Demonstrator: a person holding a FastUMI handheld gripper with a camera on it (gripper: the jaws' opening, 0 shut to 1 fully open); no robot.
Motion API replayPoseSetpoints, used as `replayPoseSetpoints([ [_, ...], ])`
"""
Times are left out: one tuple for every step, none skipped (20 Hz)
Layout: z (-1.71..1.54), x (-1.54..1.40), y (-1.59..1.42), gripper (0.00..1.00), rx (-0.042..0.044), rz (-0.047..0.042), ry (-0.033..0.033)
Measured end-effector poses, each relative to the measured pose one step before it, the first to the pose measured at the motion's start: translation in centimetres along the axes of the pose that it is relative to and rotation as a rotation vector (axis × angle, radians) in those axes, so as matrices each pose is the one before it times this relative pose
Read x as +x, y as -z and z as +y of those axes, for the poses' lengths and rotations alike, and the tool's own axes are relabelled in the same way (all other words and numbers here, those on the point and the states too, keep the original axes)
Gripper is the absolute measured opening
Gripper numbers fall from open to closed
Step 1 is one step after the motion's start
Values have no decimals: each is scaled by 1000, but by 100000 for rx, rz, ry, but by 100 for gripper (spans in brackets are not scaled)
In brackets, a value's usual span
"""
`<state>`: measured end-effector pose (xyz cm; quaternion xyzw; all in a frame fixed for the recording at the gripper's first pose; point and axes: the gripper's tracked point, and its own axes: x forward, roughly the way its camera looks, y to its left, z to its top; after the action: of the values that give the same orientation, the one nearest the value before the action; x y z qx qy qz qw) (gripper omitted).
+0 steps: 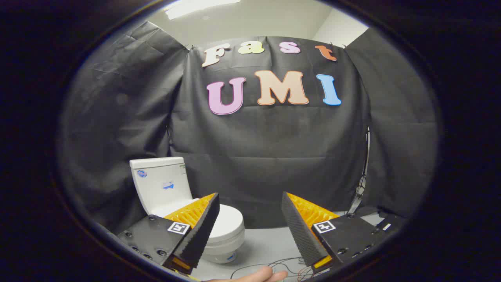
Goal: Open the toilet lid.
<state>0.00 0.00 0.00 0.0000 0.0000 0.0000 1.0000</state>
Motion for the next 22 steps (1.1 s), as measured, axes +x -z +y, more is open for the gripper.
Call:
replayPoseSetpoints([
  [526, 1015, 336, 98, -1611, 1186, 137],
  [354, 1130, 8, 98, 1339, 1290, 600],
  [1456, 1168, -665, 98, 1199, -554, -2621],
  [1487, 675, -926, 99, -380, -1589, -942],
  [1211, 527, -774, 99, -446, -1420, 861],
  [1539, 164, -431, 99, 652, -1466, -357],
  [1903, -269, -271, 99, 1736, -1330, -599],
  [1755, -696, -59, 99, 1650, -1608, -122],
  [1650, -967, 90, 98, 1621, -1173, -213],
  [1820, -1254, 648, 98, 1301, -717, -129],
  [1464, -1139, 836, 98, 112, 1094, -767],
  [1384, -1320, 1374, 98, -237, 1704, -835],
  [1397, -1285, 1560, 98, -516, 3310, -1051],
  [864, -1068, 1661, 98, -466, 2916, -282],
  [888, -799, 1441, 98, -750, 2240, -34],
  [344, -640, 936, 99, 48, 745, 1410],
  [265, -269, 892, 99, 1663, 590, 1420],
  [420, -61, 882, 99, 2190, 253, 1023],
  [108, 53, 414, 99, 884, 667, 1627],
  [54, 105, 307, 99, -418, 656, 1252],
  [106, 133, -55, 99, -1078, -25, 749],
  [100, 29, -145, 99, -1148, -382, 334],
])
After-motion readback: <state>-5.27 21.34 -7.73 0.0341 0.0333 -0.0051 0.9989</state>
